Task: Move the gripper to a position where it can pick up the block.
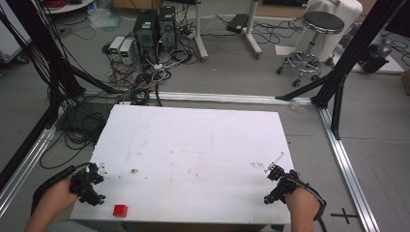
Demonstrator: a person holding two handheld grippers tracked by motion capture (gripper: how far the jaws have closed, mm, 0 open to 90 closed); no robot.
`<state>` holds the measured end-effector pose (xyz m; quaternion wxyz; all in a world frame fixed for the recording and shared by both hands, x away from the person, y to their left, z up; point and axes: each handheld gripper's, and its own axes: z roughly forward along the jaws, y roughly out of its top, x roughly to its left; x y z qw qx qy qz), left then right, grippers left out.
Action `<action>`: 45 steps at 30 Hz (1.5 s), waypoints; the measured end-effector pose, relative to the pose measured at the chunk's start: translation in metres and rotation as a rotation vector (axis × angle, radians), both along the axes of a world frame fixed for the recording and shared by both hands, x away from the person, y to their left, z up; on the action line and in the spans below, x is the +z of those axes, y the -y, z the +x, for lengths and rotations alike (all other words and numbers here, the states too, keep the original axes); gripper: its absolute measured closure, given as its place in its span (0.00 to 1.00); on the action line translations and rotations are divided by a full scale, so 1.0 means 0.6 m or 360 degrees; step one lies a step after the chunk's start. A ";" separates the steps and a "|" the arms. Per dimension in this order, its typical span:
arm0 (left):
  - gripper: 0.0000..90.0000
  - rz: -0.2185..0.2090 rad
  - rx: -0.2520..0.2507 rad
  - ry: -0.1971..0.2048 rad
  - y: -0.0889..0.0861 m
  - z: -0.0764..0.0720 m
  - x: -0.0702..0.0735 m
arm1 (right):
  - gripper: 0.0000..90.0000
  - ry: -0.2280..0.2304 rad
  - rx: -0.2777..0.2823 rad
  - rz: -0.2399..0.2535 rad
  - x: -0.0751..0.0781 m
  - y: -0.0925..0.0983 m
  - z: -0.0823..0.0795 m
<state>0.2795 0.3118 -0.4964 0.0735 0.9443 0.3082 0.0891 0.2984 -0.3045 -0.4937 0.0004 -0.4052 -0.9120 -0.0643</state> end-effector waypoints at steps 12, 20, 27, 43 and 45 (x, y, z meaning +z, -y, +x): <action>0.26 -0.0017 -0.0068 -0.0002 0.000 -0.003 0.006 | 0.01 0.0007 0.0004 0.0005 0.002 -0.001 -0.001; 0.26 -0.0026 -0.0062 0.0009 -0.001 -0.003 0.005 | 0.01 0.0006 0.0012 0.0006 0.001 -0.001 0.000; 0.26 -0.0030 -0.0117 0.0012 -0.002 -0.005 0.008 | 0.01 -0.0004 0.0007 0.0007 -0.001 -0.002 -0.002; 0.26 -0.0070 -0.0276 -0.0012 0.004 -0.017 0.016 | 0.01 0.0005 0.0017 0.0018 0.000 -0.003 -0.001; 0.26 -0.0064 -0.0287 -0.0006 0.005 -0.018 0.017 | 0.01 0.0009 0.0020 0.0021 -0.001 -0.002 0.000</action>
